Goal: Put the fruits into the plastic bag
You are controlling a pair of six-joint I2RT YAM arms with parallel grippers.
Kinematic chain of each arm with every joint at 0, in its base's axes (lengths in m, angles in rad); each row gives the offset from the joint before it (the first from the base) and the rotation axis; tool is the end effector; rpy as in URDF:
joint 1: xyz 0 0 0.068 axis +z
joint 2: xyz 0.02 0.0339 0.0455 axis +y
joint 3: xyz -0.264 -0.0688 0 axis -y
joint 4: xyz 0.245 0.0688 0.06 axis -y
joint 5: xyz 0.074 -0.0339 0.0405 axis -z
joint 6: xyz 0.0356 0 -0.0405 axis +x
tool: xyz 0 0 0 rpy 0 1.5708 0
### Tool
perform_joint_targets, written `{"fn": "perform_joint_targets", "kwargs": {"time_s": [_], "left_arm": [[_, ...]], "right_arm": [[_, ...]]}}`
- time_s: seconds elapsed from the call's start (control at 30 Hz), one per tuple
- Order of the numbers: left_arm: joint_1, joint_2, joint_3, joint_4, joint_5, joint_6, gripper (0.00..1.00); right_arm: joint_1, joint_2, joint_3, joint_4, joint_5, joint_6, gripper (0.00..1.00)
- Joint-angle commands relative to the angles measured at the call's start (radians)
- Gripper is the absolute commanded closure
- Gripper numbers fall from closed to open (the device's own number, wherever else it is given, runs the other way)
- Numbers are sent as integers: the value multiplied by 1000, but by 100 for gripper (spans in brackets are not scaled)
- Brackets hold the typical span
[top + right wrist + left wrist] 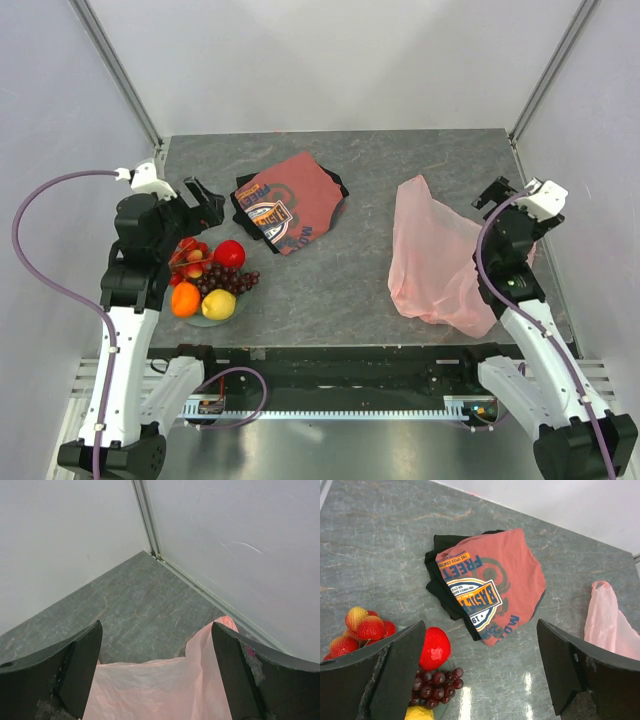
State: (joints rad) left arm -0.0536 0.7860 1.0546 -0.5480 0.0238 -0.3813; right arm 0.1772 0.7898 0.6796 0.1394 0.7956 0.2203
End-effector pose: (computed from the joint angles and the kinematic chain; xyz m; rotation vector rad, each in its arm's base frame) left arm 0.1588 -0.0094 0.3929 -0.2873 1.8403 -0.3244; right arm 0.1847 0.0073 0.3366 0.6493 1.4162 -0.2983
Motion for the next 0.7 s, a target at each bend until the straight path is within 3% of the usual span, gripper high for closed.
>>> {"fn": "perform_joint_targets", "kwargs": {"time_s": [0.0, 0.1, 0.2, 0.5, 0.6, 0.67], "left_arm": [[6, 5, 50, -1, -64, -21, 1], [6, -1, 47, -3, -116, -50, 1], [6, -2, 51, -1, -128, -59, 1], [8, 53, 53, 13, -55, -36, 1], [8, 62, 41, 54, 10, -44, 1], [9, 78, 30, 75, 45, -51, 1]], "right_arm": [[-1, 15, 72, -75, 2, 28, 2], [1, 63, 157, -200, -120, 8, 2], [-1, 130, 254, -300, -147, 24, 2], [1, 232, 350, -334, -183, 57, 2], [1, 271, 359, -339, -304, 66, 3], [1, 296, 367, -353, -434, 96, 9]]}}
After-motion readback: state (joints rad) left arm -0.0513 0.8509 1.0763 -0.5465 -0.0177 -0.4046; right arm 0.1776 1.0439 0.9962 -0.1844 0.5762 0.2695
